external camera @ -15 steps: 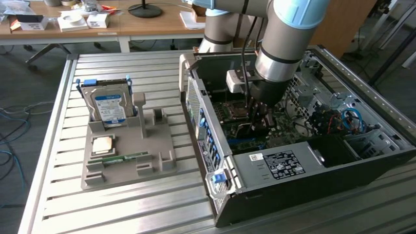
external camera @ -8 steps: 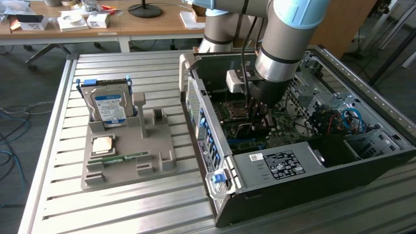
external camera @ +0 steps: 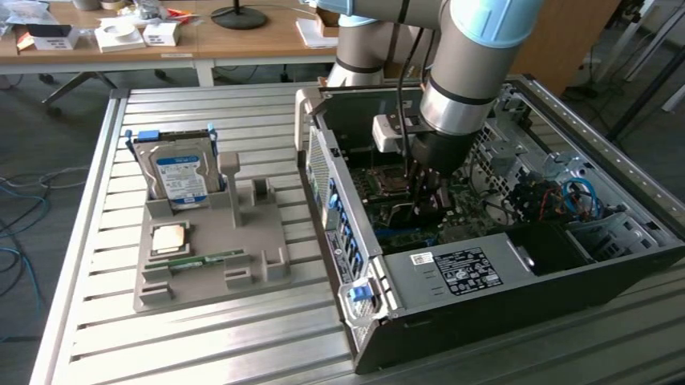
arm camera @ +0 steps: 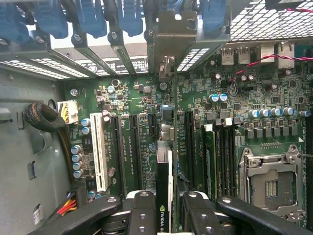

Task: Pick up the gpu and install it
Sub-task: 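Insert the gpu into the slot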

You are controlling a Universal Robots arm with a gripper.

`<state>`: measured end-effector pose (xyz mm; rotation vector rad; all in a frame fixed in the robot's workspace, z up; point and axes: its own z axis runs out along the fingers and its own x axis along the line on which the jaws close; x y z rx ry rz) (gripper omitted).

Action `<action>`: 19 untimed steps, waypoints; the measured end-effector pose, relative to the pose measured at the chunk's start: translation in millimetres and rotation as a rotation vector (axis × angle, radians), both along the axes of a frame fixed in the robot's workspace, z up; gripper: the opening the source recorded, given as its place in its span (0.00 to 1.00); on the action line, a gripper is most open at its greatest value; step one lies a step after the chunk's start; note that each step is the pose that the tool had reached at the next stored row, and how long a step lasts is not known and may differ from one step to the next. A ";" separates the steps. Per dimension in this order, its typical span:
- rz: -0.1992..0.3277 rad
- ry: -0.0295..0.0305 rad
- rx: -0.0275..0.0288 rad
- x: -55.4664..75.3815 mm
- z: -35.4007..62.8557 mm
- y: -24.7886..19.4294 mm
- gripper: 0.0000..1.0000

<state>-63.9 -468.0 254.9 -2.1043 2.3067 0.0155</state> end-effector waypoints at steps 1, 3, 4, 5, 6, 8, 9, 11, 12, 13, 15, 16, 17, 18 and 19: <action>0.000 0.0000 0.0000 0.0 0.0 0.0 0.26; 0.000 0.0000 0.0000 0.1 0.0 0.0 0.26; 0.000 0.0001 0.0000 0.5 0.0 0.0 0.26; 0.000 0.0000 0.0001 1.0 0.0 0.0 0.26; 0.000 0.0000 0.0001 1.6 0.0 0.0 0.26; 0.000 0.0001 -0.0001 2.3 0.0 0.0 0.26; 0.000 0.0000 -0.0001 2.4 0.0 0.0 0.26; 0.002 0.0000 0.0000 3.3 0.0 0.0 0.26; 0.003 0.0000 0.0000 3.8 0.0 0.0 0.26; 0.004 0.0000 0.0000 4.3 0.0 0.0 0.26; 0.005 0.0000 0.0000 4.4 0.0 0.0 0.26; 0.005 0.0000 -0.0001 4.4 0.0 0.0 0.26; 0.005 0.0000 0.0000 4.5 0.0 0.0 0.26; 0.005 0.0000 0.0000 4.5 0.0 0.0 0.26; 0.005 0.0000 -0.0001 4.5 0.0 0.0 0.26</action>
